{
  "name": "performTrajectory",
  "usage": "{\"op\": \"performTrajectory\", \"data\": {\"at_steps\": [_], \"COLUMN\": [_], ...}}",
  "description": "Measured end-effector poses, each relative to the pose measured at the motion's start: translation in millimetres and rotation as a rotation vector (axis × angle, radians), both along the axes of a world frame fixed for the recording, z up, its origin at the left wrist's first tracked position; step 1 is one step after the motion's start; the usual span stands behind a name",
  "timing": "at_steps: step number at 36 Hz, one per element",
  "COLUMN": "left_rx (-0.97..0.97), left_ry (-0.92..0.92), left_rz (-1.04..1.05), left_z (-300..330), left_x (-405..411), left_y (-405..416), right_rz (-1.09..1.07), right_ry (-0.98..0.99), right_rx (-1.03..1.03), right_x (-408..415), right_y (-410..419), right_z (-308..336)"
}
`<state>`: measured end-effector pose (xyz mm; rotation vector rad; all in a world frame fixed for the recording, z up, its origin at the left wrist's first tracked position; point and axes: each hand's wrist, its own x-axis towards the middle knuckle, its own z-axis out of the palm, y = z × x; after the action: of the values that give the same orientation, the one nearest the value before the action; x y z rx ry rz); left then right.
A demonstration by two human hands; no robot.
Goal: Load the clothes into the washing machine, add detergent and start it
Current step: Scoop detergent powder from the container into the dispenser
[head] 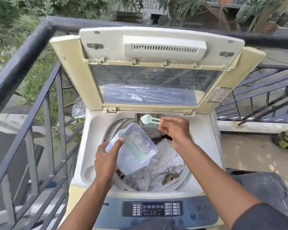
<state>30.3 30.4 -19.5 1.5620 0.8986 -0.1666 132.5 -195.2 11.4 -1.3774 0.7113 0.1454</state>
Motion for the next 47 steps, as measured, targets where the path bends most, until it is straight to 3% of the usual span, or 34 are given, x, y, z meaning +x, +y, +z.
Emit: {"op": "performTrajectory", "data": {"at_steps": [9,21,47], "left_rx": [0.002,0.026,0.064], "left_ry": [0.008,0.009,0.007], "left_rz": [0.055,0.042,-0.001], "left_z": [-5.0,-6.4,-3.0], "left_x": [-2.8,-0.2,-0.5], "left_y": [6.3,6.6,-4.7], "right_rz": [0.091,0.298,0.372], "right_ry": [-0.100,-0.451,-0.609], "right_rx": [-0.329,-0.800,-1.198], "right_x": [11.3,-0.8,-16.1], "right_y": [26.3,31.2,-14.0], "right_z": [-23.5,-21.0,-18.7]}}
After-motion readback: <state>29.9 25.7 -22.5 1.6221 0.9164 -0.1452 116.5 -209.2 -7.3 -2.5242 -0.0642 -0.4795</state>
